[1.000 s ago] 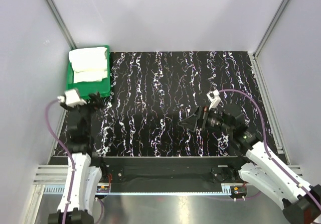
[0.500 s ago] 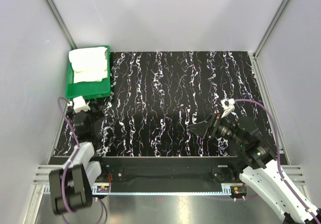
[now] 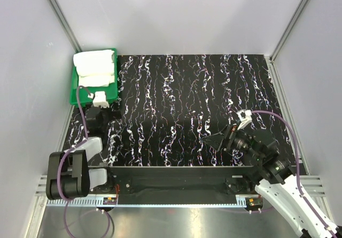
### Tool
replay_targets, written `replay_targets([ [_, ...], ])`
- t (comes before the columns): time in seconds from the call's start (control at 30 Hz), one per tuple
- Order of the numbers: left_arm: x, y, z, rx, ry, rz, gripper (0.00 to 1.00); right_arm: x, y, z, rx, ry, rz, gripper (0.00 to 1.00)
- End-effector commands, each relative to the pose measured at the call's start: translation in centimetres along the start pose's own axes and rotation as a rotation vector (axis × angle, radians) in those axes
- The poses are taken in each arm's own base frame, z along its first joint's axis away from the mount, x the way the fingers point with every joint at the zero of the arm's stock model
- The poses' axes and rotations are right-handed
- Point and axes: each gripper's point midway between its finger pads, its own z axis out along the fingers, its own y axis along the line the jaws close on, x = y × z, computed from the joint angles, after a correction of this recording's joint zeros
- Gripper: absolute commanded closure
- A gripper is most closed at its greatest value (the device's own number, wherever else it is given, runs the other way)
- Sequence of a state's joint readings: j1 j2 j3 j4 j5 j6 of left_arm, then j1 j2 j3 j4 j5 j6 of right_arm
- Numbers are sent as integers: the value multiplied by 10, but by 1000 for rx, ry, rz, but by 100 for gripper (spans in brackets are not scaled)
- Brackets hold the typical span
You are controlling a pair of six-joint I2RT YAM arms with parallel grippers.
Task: Roll the towels
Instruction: Place the rolled towel into the container
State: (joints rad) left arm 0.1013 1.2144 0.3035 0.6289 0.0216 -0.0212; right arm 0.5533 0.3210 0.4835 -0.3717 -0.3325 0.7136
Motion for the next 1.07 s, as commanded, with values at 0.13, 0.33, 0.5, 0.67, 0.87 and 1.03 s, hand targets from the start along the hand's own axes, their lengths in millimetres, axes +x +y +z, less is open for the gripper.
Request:
replay_targets([
  [0.13, -30, -36, -22, 126, -309, 117, 1, 1, 0, 11, -27, 13, 9, 0],
  [0.33, -34, -24, -9, 16, -304, 99, 1, 0, -4, 5, 10, 8, -25, 0],
  [0.5, -29, -9, 1, -69, -244, 39, 1, 6, -9, 11, 3, 20, 9, 0],
  [0.67, -27, -10, 2, -64, -229, 39, 1, -3, -5, 20, -5, 14, -5, 0],
  [0.87, -29, -10, 1, -66, -240, 39, 1, -32, 1, 35, 53, 11, -102, 0],
  [1.03, -29, -10, 1, -66, -237, 39, 1, -53, -9, 53, 128, -24, -150, 0],
])
